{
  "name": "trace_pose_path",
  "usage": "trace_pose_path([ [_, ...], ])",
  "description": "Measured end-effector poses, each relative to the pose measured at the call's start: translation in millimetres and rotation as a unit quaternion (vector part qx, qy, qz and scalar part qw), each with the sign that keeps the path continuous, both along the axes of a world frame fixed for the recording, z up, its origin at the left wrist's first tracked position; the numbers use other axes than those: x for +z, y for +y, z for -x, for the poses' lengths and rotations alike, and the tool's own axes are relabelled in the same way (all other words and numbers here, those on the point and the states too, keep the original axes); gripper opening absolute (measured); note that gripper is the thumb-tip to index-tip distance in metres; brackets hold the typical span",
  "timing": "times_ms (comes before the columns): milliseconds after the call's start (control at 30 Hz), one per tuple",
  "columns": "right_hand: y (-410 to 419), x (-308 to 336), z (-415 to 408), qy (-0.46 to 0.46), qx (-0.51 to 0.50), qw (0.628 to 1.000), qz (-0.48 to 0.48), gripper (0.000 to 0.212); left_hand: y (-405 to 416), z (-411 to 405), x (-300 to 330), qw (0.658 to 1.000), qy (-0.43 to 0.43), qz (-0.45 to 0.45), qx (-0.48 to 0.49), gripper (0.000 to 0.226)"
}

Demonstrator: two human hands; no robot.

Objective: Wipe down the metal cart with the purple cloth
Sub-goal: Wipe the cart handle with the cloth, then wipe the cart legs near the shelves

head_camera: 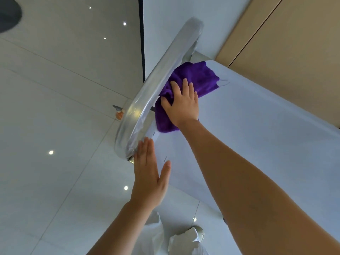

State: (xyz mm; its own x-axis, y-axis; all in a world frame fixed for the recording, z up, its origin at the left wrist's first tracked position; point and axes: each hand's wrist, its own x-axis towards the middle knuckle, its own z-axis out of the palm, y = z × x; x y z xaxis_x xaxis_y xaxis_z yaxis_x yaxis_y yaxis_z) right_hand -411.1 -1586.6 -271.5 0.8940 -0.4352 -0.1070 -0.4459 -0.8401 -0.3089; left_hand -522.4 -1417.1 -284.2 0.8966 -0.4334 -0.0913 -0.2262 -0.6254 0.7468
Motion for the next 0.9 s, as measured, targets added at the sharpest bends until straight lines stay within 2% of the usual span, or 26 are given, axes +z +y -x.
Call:
trace_pose_path([
  [167, 39.8, -2.0, 57.3, -0.047, 0.065, 0.995, -0.059, 0.053, -2.9, -1.0, -1.4, 0.999, 0.002, 0.046, 0.003, 0.085],
  [233, 53.5, 1.0, 85.6, -0.06, 0.09, 0.992, -0.061, 0.054, 0.6, -4.0, 5.4, 0.996, 0.019, 0.091, 0.009, 0.08],
  [300, 62.7, 5.3, 107.3, -0.095, 0.068, 0.99, -0.08, 0.049, 8.7, -1.7, 14.9, 0.991, 0.022, 0.13, 0.017, 0.069],
  [367, 72.0, 25.0, 123.2, -0.126, -0.027, 0.967, -0.222, 0.031, 17.8, 7.9, 26.2, 0.986, 0.03, 0.157, 0.054, 0.06],
  [400, 78.6, 33.4, 131.1, -0.139, -0.071, 0.938, -0.31, 0.017, 20.7, 16.0, 33.7, 0.978, 0.059, 0.183, 0.086, 0.059],
  [433, 88.0, 43.1, 139.1, -0.155, -0.098, 0.904, -0.386, 0.008, 22.0, 24.0, 43.1, 0.961, 0.115, 0.221, 0.124, 0.057],
  [500, 109.0, 59.3, 157.1, -0.144, -0.11, 0.851, -0.492, 0.01, 21.6, 38.3, 57.0, 0.892, 0.253, 0.325, 0.188, 0.057],
  [567, 127.8, 65.7, 174.4, -0.073, -0.098, 0.798, -0.591, 0.029, 25.7, 47.9, 63.0, 0.825, 0.332, 0.379, 0.255, 0.059],
  [600, 134.3, 67.4, 180.8, -0.03, -0.087, 0.79, -0.606, 0.041, 29.8, 51.1, 66.0, 0.802, 0.351, 0.387, 0.289, 0.056],
  [633, 139.1, 67.7, 185.4, 0.003, -0.074, 0.796, -0.601, 0.047, 36.1, 53.3, 68.0, 0.788, 0.363, 0.384, 0.317, 0.048],
  [667, 141.9, 69.6, 186.4, 0.019, -0.062, 0.815, -0.576, 0.043, 42.9, 54.4, 69.6, 0.783, 0.368, 0.373, 0.335, 0.037],
  [733, 146.1, 73.2, 182.8, -0.018, -0.045, 0.872, -0.486, 0.026, 56.8, 54.7, 70.7, 0.775, 0.374, 0.357, 0.363, 0.016],
  [767, 146.9, 74.6, 179.1, -0.062, -0.058, 0.895, -0.438, 0.021, 64.1, 53.2, 70.8, 0.764, 0.37, 0.359, 0.388, 0.013],
  [833, 145.3, 73.7, 170.6, -0.139, -0.106, 0.907, -0.384, 0.021, 78.4, 49.9, 71.4, 0.744, 0.324, 0.364, 0.457, 0.012],
  [900, 143.4, 69.3, 161.7, -0.169, -0.122, 0.899, -0.386, 0.015, 91.1, 46.5, 71.6, 0.761, 0.231, 0.338, 0.503, 0.011],
])
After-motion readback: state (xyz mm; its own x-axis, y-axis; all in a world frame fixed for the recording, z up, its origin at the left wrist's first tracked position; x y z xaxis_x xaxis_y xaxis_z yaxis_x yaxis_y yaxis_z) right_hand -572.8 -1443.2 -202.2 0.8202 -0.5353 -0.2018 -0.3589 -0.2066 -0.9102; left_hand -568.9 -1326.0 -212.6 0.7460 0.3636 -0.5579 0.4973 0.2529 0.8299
